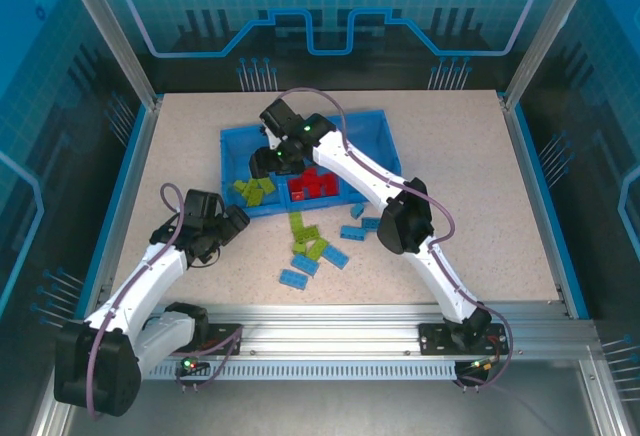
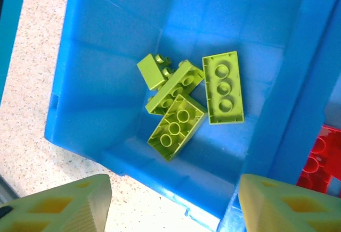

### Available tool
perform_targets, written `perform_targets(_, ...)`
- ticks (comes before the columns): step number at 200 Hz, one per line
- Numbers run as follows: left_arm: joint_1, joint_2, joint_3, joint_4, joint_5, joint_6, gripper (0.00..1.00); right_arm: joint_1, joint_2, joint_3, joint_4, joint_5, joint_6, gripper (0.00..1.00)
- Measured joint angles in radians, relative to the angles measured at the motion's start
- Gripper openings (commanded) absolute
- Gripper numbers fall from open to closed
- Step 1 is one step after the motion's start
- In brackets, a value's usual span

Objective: Sort the legos into containers by color

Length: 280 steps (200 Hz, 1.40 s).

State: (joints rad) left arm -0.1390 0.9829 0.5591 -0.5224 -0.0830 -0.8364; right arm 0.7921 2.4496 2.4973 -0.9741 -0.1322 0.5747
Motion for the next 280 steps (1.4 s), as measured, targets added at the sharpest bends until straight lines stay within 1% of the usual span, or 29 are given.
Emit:
perform_targets(14, 0.000, -0.003, 0.000, -0.005, 0.000, 0.000, 0.99, 0.000, -0.019, -0.041, 0.032, -0.016, -0.005, 0.75)
perform_targets(26, 0.000, -0.005, 0.000, -0.006, 0.000, 0.000, 0.99, 0.000, -0.064, -0.111, 0.069, -0.031, -0.013, 0.78)
perform_targets(62, 0.000, -0.014, 0.000, -0.020, 0.000, 0.001, 0.99, 0.011, -0.286, -0.398, 0.163, -0.021, -0.068, 0.81)
perform_targets(93, 0.000, -0.023, 0.000, -0.023, 0.000, 0.001, 0.99, 0.015, -0.508, -0.666, 0.234, 0.037, -0.156, 0.82)
perform_targets(114, 0.000, -0.023, 0.000, -0.023, 0.000, 0.001, 0.99, 0.026, -0.624, -0.851, 0.257, 0.092, -0.223, 0.83)
perform_targets(149, 0.000, -0.023, 0.000, -0.023, 0.000, 0.001, 0.99, 0.089, -0.740, -1.141, 0.285, 0.186, -0.314, 0.83)
perform_targets(170, -0.002, -0.023, 0.000, -0.023, 0.000, 0.000, 0.99, 0.134, -0.781, -1.271, 0.293, 0.231, -0.342, 0.83)
perform_targets(210, -0.003, -0.023, 0.000, -0.023, 0.000, 0.000, 0.99, 0.184, -0.795, -1.379, 0.311, 0.294, -0.357, 0.83)
perform_targets(248, -0.007, -0.023, 0.000, -0.023, 0.000, 0.000, 0.99, 0.189, -0.779, -1.388, 0.328, 0.323, -0.370, 0.81)
perform_targets(280, -0.008, -0.023, 0.000, -0.026, 0.000, 0.000, 0.99, 0.189, -0.700, -1.386, 0.340, 0.322, -0.381, 0.78)
